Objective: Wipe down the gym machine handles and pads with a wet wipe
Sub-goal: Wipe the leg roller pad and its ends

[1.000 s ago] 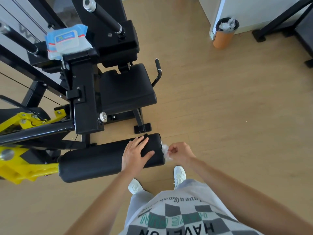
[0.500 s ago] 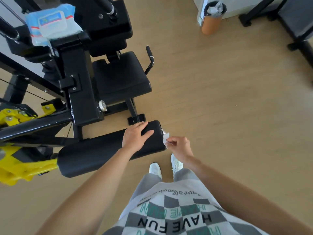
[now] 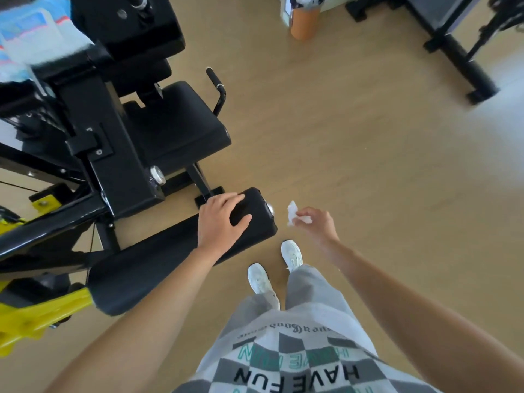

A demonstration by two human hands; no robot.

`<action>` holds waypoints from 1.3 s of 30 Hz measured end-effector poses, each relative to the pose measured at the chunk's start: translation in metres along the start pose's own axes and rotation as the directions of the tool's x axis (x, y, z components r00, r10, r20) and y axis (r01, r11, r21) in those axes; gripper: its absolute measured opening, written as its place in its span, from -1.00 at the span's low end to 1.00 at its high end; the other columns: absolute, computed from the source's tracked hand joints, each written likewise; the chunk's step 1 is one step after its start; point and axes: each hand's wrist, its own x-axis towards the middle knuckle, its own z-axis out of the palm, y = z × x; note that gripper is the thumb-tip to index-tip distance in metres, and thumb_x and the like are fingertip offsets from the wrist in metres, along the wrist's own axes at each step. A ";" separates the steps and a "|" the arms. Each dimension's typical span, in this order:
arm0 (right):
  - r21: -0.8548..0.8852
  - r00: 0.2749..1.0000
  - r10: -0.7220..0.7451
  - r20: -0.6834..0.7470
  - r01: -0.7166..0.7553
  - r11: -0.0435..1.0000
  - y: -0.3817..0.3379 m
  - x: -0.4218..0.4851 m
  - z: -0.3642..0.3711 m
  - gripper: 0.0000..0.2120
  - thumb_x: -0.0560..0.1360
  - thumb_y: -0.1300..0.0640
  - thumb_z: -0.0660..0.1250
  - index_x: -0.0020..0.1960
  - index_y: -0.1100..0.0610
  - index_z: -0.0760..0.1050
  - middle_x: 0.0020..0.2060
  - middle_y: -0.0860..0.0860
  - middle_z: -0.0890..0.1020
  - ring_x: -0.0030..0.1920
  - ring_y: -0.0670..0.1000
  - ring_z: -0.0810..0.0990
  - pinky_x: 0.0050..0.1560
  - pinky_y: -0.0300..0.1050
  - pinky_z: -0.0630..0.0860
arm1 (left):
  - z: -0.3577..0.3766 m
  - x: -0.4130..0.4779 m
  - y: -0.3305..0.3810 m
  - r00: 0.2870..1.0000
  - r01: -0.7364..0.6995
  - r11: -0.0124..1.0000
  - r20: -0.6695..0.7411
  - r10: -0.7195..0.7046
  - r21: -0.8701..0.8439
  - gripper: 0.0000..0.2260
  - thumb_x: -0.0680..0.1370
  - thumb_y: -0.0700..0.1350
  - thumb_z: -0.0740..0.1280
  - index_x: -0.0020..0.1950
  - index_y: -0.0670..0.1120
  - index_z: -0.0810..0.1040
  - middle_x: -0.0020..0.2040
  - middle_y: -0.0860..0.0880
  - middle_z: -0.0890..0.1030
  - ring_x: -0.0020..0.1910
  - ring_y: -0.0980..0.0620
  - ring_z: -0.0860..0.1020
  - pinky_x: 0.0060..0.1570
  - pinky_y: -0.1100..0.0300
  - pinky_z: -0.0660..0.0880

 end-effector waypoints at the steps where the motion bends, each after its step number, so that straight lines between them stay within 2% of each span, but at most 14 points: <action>1: 0.029 1.000 -0.001 -0.004 0.001 1.000 -0.005 0.001 0.004 -0.82 0.55 0.10 0.41 0.14 0.05 0.64 -0.02 -0.08 0.62 -0.12 -0.05 0.56 -0.36 -0.46 0.37 | 0.002 -0.012 0.003 0.998 -0.037 0.999 -0.050 0.038 0.029 -0.57 0.53 0.13 0.43 0.38 0.03 0.57 0.32 0.06 0.57 0.32 0.00 0.48 0.25 -0.08 0.47; 4: 0.118 0.999 -0.050 -0.002 0.050 0.992 -0.024 0.001 0.023 -0.78 0.55 0.14 0.41 0.20 0.08 0.62 0.01 -0.10 0.64 0.08 -0.03 0.60 -0.01 -0.31 0.44 | 0.017 -0.046 0.011 0.995 -0.094 0.991 -0.029 0.097 0.095 -0.51 0.52 0.13 0.43 0.42 0.02 0.54 0.42 -0.02 0.51 0.42 -0.09 0.43 0.36 -0.12 0.42; 9: 0.115 0.993 -0.115 -0.038 0.119 0.986 -0.026 -0.012 0.049 -0.75 0.61 0.20 0.30 0.25 0.12 0.64 -0.25 -0.06 0.62 -0.18 -0.04 0.55 -0.23 -0.53 0.35 | 0.030 -0.056 0.015 0.995 -0.094 0.986 0.041 0.089 0.136 -0.40 0.52 0.09 0.46 0.54 0.00 0.43 0.57 -0.10 0.37 0.57 -0.19 0.29 0.57 -0.18 0.17; 11: 0.071 0.990 -0.129 -0.050 0.133 0.989 -0.016 -0.017 0.051 -0.83 0.60 0.24 0.31 0.08 0.19 0.68 -0.39 -0.01 0.53 -0.29 -0.03 0.42 -0.26 -0.40 0.35 | 0.029 -0.053 0.012 0.996 -0.082 0.991 0.034 0.079 0.102 -0.37 0.49 0.03 0.51 0.53 0.00 0.43 0.57 -0.10 0.37 0.58 -0.18 0.28 0.58 -0.17 0.16; 13: -0.015 0.989 -0.142 -0.042 0.141 0.990 -0.005 -0.018 0.049 -0.78 0.58 0.25 0.32 -0.20 0.10 0.63 -0.45 0.06 0.45 -0.34 0.00 0.32 -0.25 -0.13 0.33 | 0.028 -0.052 0.008 0.993 -0.113 0.986 0.047 0.108 0.119 -0.35 0.50 0.02 0.50 0.56 0.00 0.40 0.59 -0.10 0.33 0.59 -0.18 0.26 0.58 -0.17 0.15; 15: -0.102 0.990 -0.142 -0.019 0.140 0.985 0.003 -0.019 0.045 -0.61 0.54 0.27 0.31 -0.42 0.00 0.39 -0.49 -0.01 0.35 -0.38 0.01 0.27 -0.28 -0.10 0.26 | 0.026 -0.050 0.005 0.990 -0.132 0.981 0.068 0.124 0.141 -0.33 0.51 0.04 0.49 0.58 0.01 0.35 0.61 -0.09 0.30 0.61 -0.17 0.22 0.59 -0.16 0.13; 17: -0.140 0.993 -0.121 0.009 0.122 0.983 0.009 -0.018 0.038 -0.58 0.51 0.30 0.30 -0.46 0.06 0.29 -0.50 -0.02 0.33 -0.38 0.02 0.27 -0.30 -0.12 0.23 | 0.025 -0.045 0.003 0.991 -0.119 0.983 0.079 0.109 0.138 -0.30 0.50 0.09 0.49 0.59 0.02 0.32 0.62 -0.08 0.28 0.61 -0.15 0.21 0.59 -0.16 0.13; 21: -0.125 1.000 -0.007 0.018 0.009 0.992 0.021 -0.007 0.019 -0.78 0.56 0.24 0.30 -0.27 0.22 0.53 -0.38 0.02 0.47 -0.27 0.06 0.40 -0.28 -0.15 0.28 | 0.019 -0.027 -0.002 0.991 -0.075 0.992 0.121 0.063 0.105 -0.24 0.48 0.22 0.47 0.60 0.05 0.30 0.62 -0.05 0.28 0.62 -0.09 0.20 0.62 -0.09 0.06; 24: -0.072 1.000 0.002 -0.009 -0.003 0.997 0.012 0.001 0.006 -0.84 0.60 0.16 0.30 -0.09 0.07 0.64 -0.23 -0.03 0.59 -0.15 0.05 0.52 -0.22 -0.17 0.41 | 0.012 -0.012 -0.007 0.984 -0.049 0.995 0.176 0.033 0.087 -0.21 0.47 0.30 0.44 0.62 0.07 0.26 0.62 -0.01 0.28 0.62 -0.02 0.19 0.60 -0.01 0.02; 27: -0.002 1.000 -0.018 -0.007 0.018 1.000 -0.007 0.008 0.011 -0.72 0.61 0.10 0.32 0.27 0.12 0.63 0.05 0.03 0.67 0.00 0.01 0.58 -0.03 -0.22 0.41 | 0.006 -0.001 -0.012 0.979 -0.034 0.999 0.204 0.024 0.043 -0.21 0.47 0.33 0.43 0.61 0.08 0.27 0.60 0.03 0.30 0.60 0.00 0.23 0.57 -0.02 0.11; 29: 0.066 0.999 -0.035 0.021 0.034 0.997 -0.019 0.007 0.024 -0.71 0.60 0.09 0.34 0.29 0.11 0.63 -0.01 0.02 0.67 -0.07 -0.04 0.58 -0.05 -0.25 0.41 | 0.004 0.002 -0.013 0.976 -0.019 1.000 0.219 0.013 0.023 -0.21 0.46 0.35 0.42 0.60 0.10 0.27 0.60 0.06 0.31 0.59 0.02 0.25 0.56 -0.03 0.16; 34: 0.041 0.984 -0.179 -0.015 0.180 0.983 -0.014 -0.011 0.051 -0.83 0.61 0.17 0.33 -0.03 0.19 0.69 -0.43 0.04 0.52 -0.39 -0.06 0.37 -0.25 -0.18 0.37 | 0.003 0.003 -0.013 0.975 0.008 1.000 0.224 -0.011 0.014 -0.21 0.45 0.36 0.42 0.60 0.13 0.26 0.60 0.09 0.30 0.57 0.04 0.28 0.53 -0.03 0.24; 36: -0.033 0.977 -0.212 -0.024 0.211 0.977 -0.003 -0.013 0.049 -0.78 0.59 0.23 0.33 -0.23 0.22 0.60 -0.49 0.03 0.44 -0.41 -0.06 0.29 -0.27 -0.12 0.32 | 0.003 0.002 -0.013 0.977 0.001 1.000 0.215 -0.006 0.024 -0.21 0.45 0.37 0.40 0.60 0.14 0.26 0.60 0.10 0.30 0.57 0.04 0.28 0.52 -0.04 0.28; 39: -0.127 0.984 -0.178 0.031 0.180 0.975 0.015 -0.016 0.042 -0.58 0.56 0.24 0.33 -0.45 0.09 0.35 -0.56 -0.04 0.35 -0.43 -0.06 0.20 -0.32 -0.12 0.24 | 0.004 0.003 -0.014 0.975 -0.001 1.000 0.220 -0.006 0.029 -0.22 0.46 0.38 0.38 0.60 0.15 0.24 0.60 0.10 0.30 0.57 0.04 0.27 0.51 -0.06 0.30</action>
